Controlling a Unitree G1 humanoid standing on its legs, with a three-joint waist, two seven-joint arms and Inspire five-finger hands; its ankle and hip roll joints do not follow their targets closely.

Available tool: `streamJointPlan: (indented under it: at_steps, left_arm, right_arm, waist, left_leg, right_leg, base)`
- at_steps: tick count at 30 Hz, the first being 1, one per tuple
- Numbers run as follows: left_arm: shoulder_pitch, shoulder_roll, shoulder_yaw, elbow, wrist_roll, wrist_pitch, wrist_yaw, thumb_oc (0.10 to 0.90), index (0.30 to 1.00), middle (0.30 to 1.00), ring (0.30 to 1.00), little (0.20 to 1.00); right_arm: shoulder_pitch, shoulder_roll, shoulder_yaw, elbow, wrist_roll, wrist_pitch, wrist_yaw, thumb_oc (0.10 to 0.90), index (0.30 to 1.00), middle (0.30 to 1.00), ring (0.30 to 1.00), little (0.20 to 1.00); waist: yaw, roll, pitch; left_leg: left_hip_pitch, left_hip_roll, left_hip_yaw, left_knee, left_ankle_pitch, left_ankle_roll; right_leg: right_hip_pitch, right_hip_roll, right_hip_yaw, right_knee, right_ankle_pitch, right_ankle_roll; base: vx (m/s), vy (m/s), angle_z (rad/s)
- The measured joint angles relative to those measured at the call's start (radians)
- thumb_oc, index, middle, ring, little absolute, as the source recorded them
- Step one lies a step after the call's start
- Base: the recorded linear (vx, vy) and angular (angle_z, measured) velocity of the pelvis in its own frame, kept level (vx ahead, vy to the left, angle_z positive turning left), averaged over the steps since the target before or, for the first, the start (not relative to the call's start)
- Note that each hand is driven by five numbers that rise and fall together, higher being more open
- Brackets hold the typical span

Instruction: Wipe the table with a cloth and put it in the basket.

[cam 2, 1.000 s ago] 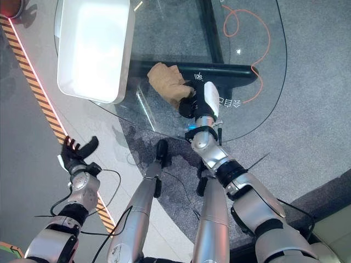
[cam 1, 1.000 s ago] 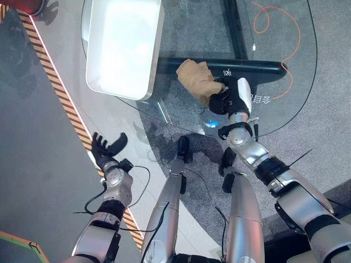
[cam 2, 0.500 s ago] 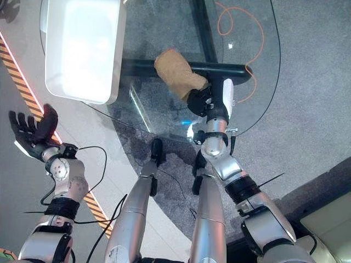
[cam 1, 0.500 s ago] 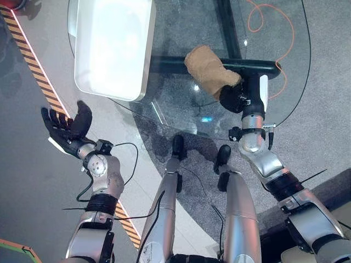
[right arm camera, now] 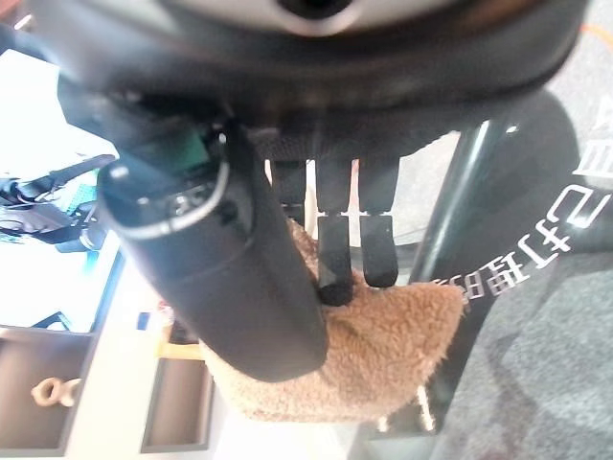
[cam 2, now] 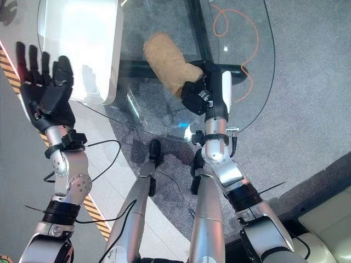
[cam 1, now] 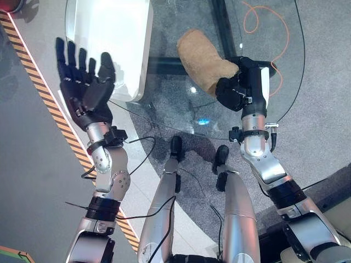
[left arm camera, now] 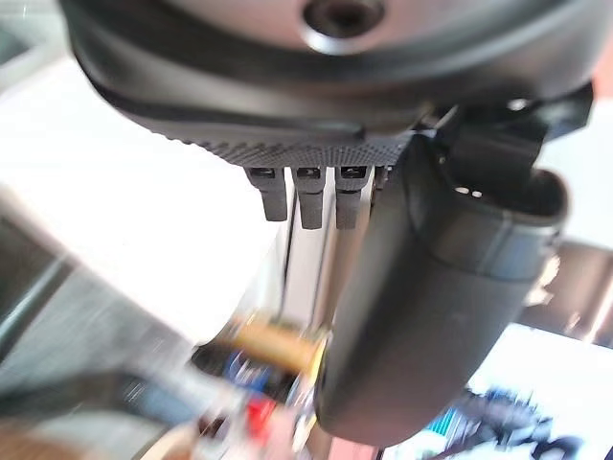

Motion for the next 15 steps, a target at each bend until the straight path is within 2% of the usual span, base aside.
streamJointPlan:
  at_steps: [9,15]
  left_arm:
    - [-0.003,0.003,-0.077,-0.002,-0.151,0.140,-0.142,0.800,0.900,0.900,0.900,0.900]
    - [-0.040,0.007,-0.108,-0.001,-0.229,0.183,-0.171,0.800,0.900,0.900,0.900,0.900]
  right_arm:
    - [0.002,-0.004,0.001,-0.014,-0.031,-0.036,0.033,0.100,0.300,0.300,0.300,0.200]
    - [-0.005,-0.007,0.005,-0.014,-0.031,-0.041,0.034,0.100,0.300,0.300,0.300,0.200]
  waist:
    - [-0.002,-0.002,0.000]
    - [-0.018,-0.008,0.001]
  left_leg:
    - [0.001,-0.002,0.005,0.002,-0.003,0.005]
    - [0.003,-0.003,0.007,0.004,-0.003,0.005]
  right_leg:
    - [0.001,0.000,0.011,-0.002,0.002,0.004]
    - [0.004,-0.001,0.014,-0.004,0.005,0.008]
  base:
    - [0.00,0.009,0.00]
    - [0.00,0.000,0.00]
